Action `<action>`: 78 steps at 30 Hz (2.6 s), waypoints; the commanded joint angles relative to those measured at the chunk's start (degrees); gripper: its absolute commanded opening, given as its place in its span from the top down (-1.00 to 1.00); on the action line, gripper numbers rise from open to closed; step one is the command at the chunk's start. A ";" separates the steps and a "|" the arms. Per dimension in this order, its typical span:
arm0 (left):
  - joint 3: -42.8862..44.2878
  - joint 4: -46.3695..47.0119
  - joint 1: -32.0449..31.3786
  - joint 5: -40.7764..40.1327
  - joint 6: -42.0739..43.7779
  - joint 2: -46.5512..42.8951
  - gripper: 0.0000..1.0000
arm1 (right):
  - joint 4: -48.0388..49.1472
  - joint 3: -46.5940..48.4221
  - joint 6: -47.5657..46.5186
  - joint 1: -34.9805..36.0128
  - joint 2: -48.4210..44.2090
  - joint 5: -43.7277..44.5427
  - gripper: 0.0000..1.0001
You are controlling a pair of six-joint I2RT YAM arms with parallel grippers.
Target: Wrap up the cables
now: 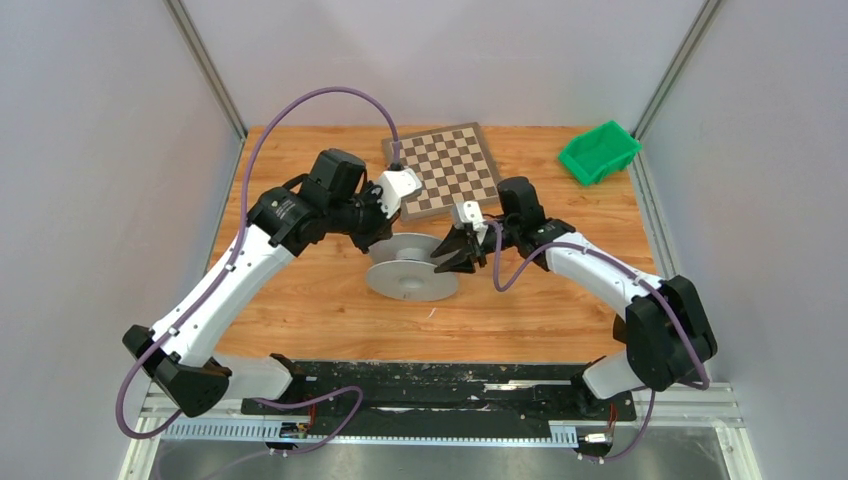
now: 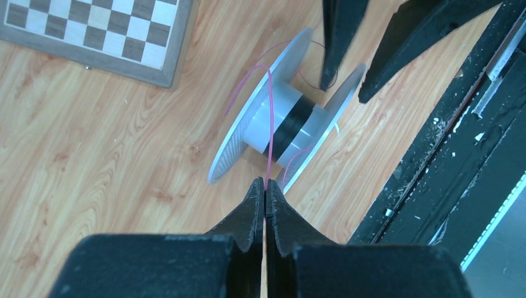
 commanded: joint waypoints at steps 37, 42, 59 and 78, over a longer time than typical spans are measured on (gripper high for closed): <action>-9.70 19.79 -0.12 8.66 12.66 -0.53 0.15 | 14.42 1.33 17.31 0.73 -7.71 27.47 1.00; -9.95 20.43 -0.04 6.33 13.04 -0.43 -0.01 | 13.76 -2.60 17.62 -0.78 -12.23 25.96 1.00; -9.59 17.86 5.48 18.00 18.92 7.95 -0.11 | 14.84 -10.90 19.39 -0.71 -21.09 33.78 1.00; -11.97 16.19 5.64 27.72 16.52 9.32 0.09 | 21.10 -14.04 20.53 -0.72 -20.97 30.10 1.00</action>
